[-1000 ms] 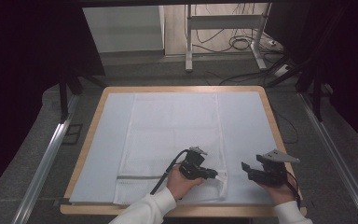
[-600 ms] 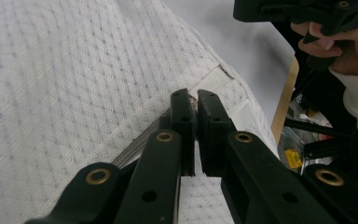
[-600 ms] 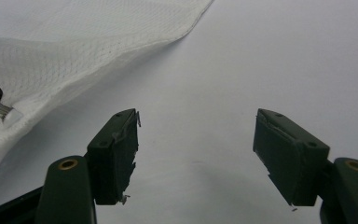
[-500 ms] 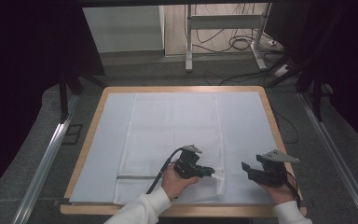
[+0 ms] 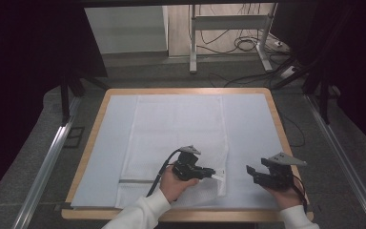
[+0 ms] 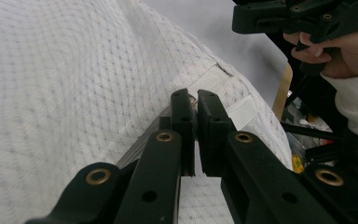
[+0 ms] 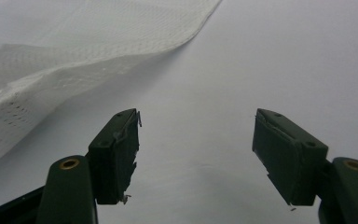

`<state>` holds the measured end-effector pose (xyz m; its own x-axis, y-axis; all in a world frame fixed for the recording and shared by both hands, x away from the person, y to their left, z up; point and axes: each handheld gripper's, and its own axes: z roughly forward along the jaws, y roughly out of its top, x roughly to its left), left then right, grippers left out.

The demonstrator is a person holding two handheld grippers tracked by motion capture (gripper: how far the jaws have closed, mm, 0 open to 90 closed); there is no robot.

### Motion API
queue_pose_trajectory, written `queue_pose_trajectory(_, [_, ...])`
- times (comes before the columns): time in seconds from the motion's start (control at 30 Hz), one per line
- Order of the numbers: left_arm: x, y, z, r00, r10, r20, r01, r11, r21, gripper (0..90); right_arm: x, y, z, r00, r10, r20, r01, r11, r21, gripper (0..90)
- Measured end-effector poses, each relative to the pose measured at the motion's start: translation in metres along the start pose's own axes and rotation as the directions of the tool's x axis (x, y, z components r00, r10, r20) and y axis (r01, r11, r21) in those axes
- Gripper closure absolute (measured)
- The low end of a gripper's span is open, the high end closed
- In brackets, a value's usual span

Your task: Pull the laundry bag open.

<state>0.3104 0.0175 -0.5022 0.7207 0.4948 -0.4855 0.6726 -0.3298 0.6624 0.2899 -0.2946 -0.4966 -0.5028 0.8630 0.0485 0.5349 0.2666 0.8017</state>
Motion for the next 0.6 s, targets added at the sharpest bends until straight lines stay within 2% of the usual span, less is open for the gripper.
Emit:
queue_pose_trajectory(0.17, [0.002, -0.001, -0.003, 1.0000, -0.005, 0.000, 0.005, 0.9999, -0.009, 87.2, 0.003, 0.004, -0.001, 0.9981, 0.031, -0.052, -0.031, 1.000, -0.001, 30.6])
queue_pose_trajectory(0.23, [0.002, -0.001, -0.004, 1.0000, -0.004, 0.000, 0.004, 0.9999, -0.010, 87.2, 0.007, 0.008, -0.002, 0.9949, 0.055, -0.085, -0.055, 0.998, 0.001, 30.0])
queue_pose_trajectory(0.27, [0.001, -0.001, -0.004, 1.0000, -0.003, 0.000, 0.003, 0.9999, -0.011, 87.2, 0.011, 0.012, -0.003, 0.9889, 0.084, -0.123, -0.084, 0.996, 0.006, 29.4])
queue_pose_trajectory(0.3, [0.001, -0.001, -0.004, 1.0000, -0.002, 0.000, 0.002, 0.9999, -0.011, 87.2, 0.011, 0.012, -0.003, 0.9889, 0.084, -0.123, -0.084, 0.996, 0.006, 29.4])
queue_pose_trajectory(0.4, [0.001, -0.001, -0.004, 1.0000, -0.001, -0.001, 0.001, 0.9999, -0.014, 87.3, 0.019, 0.017, 0.000, 0.9721, 0.145, -0.185, -0.141, 0.989, 0.030, 29.0])
queue_pose_trajectory(0.47, [0.000, -0.001, -0.004, 1.0000, -0.001, 0.000, 0.001, 0.9999, -0.013, 87.2, 0.025, 0.020, 0.005, 0.9553, 0.198, -0.220, -0.189, 0.980, 0.059, 29.0])
queue_pose_trajectory(0.5, [0.000, -0.001, -0.004, 1.0000, 0.004, -0.001, -0.004, 0.9999, -0.012, 87.2, 0.032, 0.023, 0.011, 0.9410, 0.230, -0.249, -0.216, 0.973, 0.080, 29.0])
queue_pose_trajectory(0.6, [-0.001, -0.001, -0.004, 1.0000, 0.008, 0.000, -0.008, 0.9999, -0.009, 87.2, 0.037, 0.026, 0.017, 0.9397, 0.236, -0.248, -0.218, 0.971, 0.097, 29.0])
